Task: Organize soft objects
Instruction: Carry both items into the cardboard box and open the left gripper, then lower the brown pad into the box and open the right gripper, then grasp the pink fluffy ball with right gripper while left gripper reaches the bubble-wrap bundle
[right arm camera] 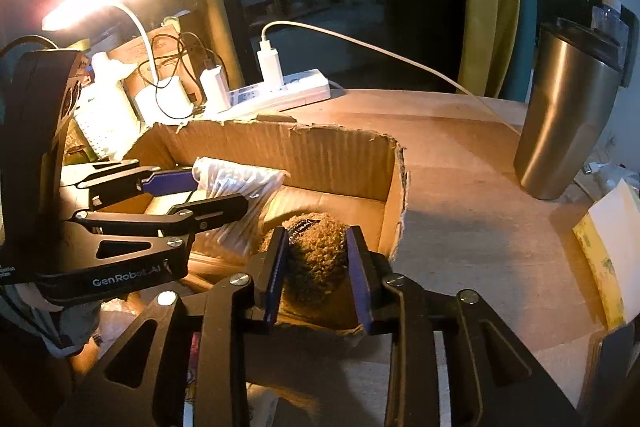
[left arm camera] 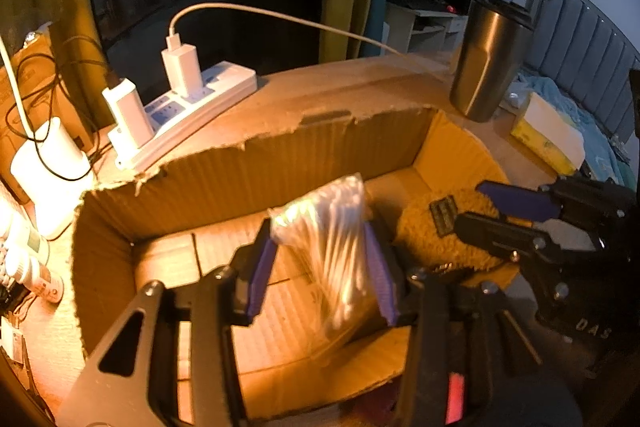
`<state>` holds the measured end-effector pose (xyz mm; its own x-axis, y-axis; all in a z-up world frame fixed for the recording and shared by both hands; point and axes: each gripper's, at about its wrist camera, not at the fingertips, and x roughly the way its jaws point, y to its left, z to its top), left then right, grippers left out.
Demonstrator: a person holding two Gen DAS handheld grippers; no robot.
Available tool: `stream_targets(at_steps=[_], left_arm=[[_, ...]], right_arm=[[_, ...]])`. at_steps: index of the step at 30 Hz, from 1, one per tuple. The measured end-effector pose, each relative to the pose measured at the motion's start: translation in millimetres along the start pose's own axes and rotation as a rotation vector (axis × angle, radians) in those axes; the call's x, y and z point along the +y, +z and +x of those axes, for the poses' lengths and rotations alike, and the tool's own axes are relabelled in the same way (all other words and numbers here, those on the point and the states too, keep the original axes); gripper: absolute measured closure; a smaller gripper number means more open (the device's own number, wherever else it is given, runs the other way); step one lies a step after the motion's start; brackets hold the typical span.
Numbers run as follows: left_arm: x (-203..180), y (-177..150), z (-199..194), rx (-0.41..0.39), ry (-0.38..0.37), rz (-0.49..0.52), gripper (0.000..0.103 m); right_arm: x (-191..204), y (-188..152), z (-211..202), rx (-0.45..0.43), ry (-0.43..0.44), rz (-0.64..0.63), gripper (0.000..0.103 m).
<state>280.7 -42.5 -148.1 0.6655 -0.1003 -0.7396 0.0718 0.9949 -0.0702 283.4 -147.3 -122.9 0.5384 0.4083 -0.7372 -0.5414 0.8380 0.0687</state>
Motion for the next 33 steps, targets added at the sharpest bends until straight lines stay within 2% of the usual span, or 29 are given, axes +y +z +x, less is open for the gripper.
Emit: stream_targets(at_steps=[3, 5, 10, 24, 25, 26, 27, 33], left_arm=[[3, 2, -12, -0.032, -0.012, -0.016, 0.046], [4, 3, -20, -0.05, -0.011, -0.019, 0.046], [7, 4, -41, -0.093, -0.014, -0.03, 0.045], [14, -12, -109, -0.205, -0.047, -0.039, 0.044], [14, -14, -112, -0.21, -0.047, -0.041, 0.039], [15, -15, -116, -0.214, -0.048, -0.043, 0.025], [18, -18, -121, -0.226, -0.052, -0.053, 0.02], [29, -36, -137, -0.242, -0.054, -0.085, 0.019]], right_arm=[[1, 0, -3, -0.001, -0.005, 0.003, 0.066], [3, 0, -8, -0.006, -0.014, 0.008, 0.057], [8, -1, -22, -0.024, -0.04, 0.019, 0.048], [33, -10, -66, -0.073, -0.089, 0.017, 0.047], [35, -11, -68, -0.075, -0.091, 0.016, 0.047], [37, -12, -71, -0.077, -0.094, 0.015, 0.047], [39, -12, -73, -0.08, -0.096, 0.013, 0.047], [54, -20, -81, -0.079, -0.109, -0.001, 0.047]])
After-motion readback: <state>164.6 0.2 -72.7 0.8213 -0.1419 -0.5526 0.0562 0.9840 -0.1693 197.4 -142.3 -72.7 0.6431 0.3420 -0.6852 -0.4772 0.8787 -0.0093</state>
